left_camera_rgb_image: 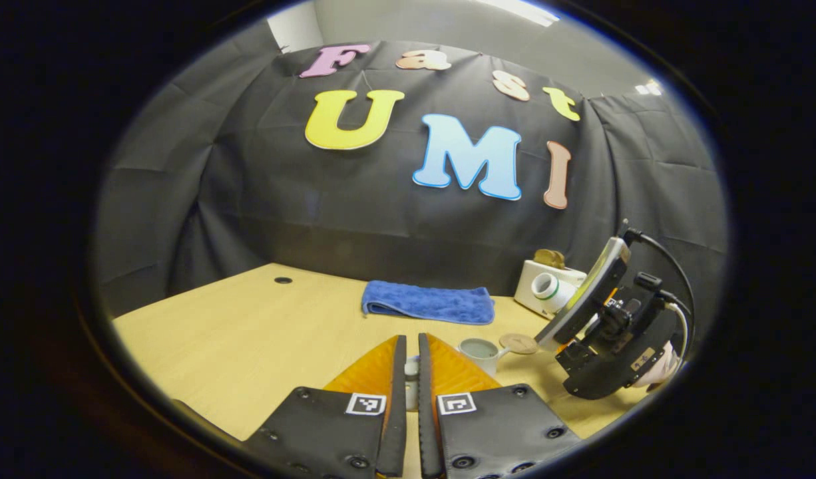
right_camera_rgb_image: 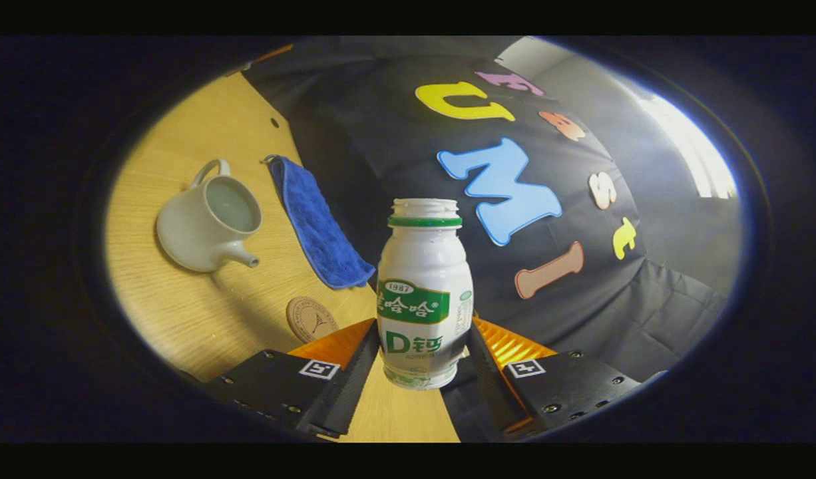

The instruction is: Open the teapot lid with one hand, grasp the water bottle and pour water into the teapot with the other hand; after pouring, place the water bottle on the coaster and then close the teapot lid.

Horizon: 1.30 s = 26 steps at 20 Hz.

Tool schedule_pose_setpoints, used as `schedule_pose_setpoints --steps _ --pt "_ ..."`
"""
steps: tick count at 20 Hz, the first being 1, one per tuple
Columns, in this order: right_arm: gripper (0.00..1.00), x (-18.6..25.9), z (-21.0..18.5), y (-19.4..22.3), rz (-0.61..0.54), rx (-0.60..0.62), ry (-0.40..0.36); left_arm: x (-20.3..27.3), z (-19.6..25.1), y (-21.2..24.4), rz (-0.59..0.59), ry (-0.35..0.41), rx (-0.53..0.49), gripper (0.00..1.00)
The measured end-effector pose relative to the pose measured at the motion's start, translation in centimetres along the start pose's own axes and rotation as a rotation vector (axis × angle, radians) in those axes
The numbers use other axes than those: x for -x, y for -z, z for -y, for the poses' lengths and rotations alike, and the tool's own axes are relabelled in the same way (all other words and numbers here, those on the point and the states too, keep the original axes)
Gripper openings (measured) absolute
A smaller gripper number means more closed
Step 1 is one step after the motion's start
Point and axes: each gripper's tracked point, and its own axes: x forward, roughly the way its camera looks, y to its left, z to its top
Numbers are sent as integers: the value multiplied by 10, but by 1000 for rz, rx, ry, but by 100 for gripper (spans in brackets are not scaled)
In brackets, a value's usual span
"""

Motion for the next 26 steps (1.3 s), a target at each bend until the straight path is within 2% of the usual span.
schedule_pose_setpoints --steps 3,4,5,6,7,8,9,17,18,26 --pt "76 -5 3 -7 25 83 15 2 -5 2 -3 -6 5 18" --pt "61 -6 2 -8 30 103 13 3 -5 2 -3 -8 6 18" --pt "76 -8 1 -9 35 120 11 4 -7 3 -4 -9 7 14" --pt "76 -9 0 -12 41 138 12 4 -8 3 -5 -11 8 18" --pt "76 -8 -2 -13 47 157 13 3 -9 4 -6 -13 8 14" --pt "76 -8 -3 -14 55 179 16 3 -10 3 -6 -15 9 18" --pt "76 -8 -4 -16 63 201 21 3 -12 4 -8 -17 9 14" --pt "76 -7 -3 -26 129 333 39 3 -19 12 -23 -34 21 14" --pt "76 -8 -2 -27 136 348 41 3 -20 12 -24 -35 21 18" --pt "76 -7 0 -33 181 434 59 1 -27 15 -27 -47 25 14"
